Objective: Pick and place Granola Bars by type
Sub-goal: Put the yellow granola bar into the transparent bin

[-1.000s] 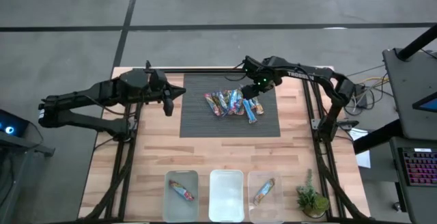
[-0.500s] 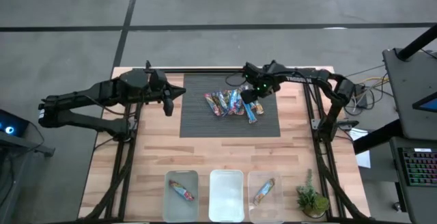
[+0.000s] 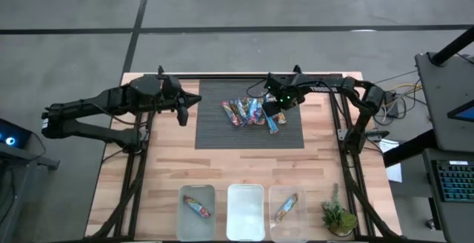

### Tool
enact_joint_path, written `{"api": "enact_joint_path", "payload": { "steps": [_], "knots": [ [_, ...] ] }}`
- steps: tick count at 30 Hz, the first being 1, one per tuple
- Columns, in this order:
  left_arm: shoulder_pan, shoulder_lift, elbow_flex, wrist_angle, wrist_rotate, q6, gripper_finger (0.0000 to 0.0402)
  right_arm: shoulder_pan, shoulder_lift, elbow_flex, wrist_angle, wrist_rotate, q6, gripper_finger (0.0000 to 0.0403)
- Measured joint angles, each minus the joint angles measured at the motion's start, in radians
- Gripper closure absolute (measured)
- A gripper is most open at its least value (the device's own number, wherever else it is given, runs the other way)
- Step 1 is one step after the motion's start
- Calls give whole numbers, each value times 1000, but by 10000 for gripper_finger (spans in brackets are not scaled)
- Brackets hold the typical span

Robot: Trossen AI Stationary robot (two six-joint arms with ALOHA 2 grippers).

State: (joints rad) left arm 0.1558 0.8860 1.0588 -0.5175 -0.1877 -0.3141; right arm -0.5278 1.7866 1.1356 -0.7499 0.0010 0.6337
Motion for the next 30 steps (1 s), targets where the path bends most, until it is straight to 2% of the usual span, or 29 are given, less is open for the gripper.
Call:
{"api": "enact_joint_path", "payload": {
  "steps": [30],
  "knots": [
    [0, 0, 0, 0, 0, 0, 402, 0, 0, -108, 143, 3, 67, 232]
  ]
}}
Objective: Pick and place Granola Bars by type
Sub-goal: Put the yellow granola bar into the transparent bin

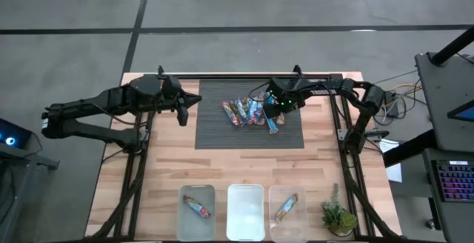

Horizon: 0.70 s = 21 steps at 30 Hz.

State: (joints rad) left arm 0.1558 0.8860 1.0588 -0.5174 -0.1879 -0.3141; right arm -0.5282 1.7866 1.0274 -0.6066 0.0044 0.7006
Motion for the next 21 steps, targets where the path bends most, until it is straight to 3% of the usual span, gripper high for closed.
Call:
{"api": "enact_joint_path", "payload": {
  "steps": [7, 21],
  "knots": [
    [0, 0, 0, 0, 0, 0, 402, 0, 0, -5, 0, 2, 7, 243],
    [0, 0, 0, 0, 0, 0, 402, 0, 0, 11, -7, 2, 4, 350]
  ]
}}
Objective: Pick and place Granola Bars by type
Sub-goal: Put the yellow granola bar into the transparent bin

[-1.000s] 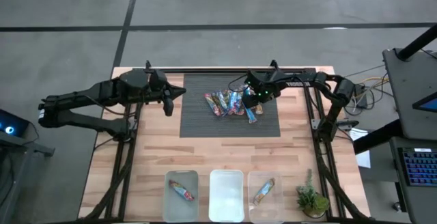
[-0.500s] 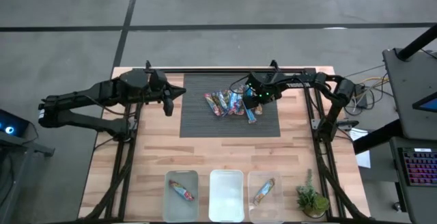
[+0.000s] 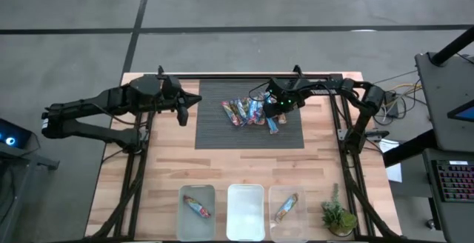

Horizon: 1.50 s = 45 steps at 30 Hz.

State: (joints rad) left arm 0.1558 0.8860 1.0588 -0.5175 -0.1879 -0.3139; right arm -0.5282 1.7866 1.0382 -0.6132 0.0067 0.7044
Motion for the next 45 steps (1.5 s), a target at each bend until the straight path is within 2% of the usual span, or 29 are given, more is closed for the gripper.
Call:
{"api": "enact_joint_path", "payload": {
  "steps": [12, 27, 39, 45],
  "knots": [
    [0, 0, 0, 0, 0, 0, 402, 0, -7, 30, -73, 1, -30, 363],
    [0, 0, 0, 0, 0, 0, 402, 21, -151, 255, -329, -3, -122, 360],
    [0, 0, 0, 0, 0, 0, 402, 167, -308, 397, -456, -43, -120, 359],
    [0, 0, 0, 0, 8, 0, 402, 278, -371, 415, -528, -73, -32, 359]
  ]
}}
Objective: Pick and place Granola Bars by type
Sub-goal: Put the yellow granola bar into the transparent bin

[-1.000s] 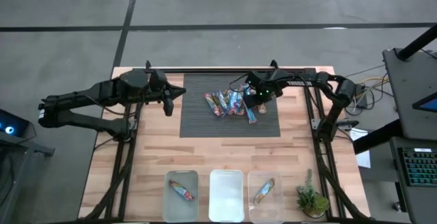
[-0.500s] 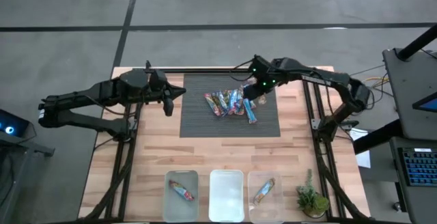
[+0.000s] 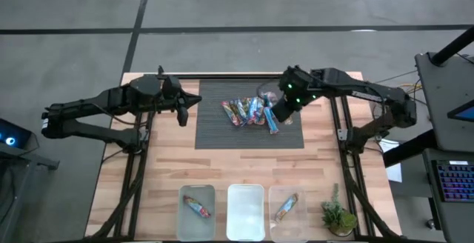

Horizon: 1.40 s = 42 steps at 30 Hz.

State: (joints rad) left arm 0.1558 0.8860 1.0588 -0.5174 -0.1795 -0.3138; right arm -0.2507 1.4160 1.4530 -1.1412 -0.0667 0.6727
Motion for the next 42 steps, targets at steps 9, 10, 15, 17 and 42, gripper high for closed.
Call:
{"api": "enact_joint_path", "payload": {
  "steps": [9, 10, 15, 17, 42],
  "knots": [
    [0, 0, 0, 0, 5, 2, 402, 221, -60, 0, -12, -49, 30, 360],
    [0, 0, 0, 0, 6, 2, 402, 246, -62, 0, -11, -50, 31, 359],
    [0, 0, 0, 0, 7, 6, 402, 370, -54, -1, -8, -50, 34, 360],
    [0, 0, 0, 0, 9, 12, 402, 420, -44, -1, -7, -50, 39, 359],
    [0, 0, 0, 0, 39, 50, 402, 855, 188, -2, 187, -204, 279, 360]
  ]
}}
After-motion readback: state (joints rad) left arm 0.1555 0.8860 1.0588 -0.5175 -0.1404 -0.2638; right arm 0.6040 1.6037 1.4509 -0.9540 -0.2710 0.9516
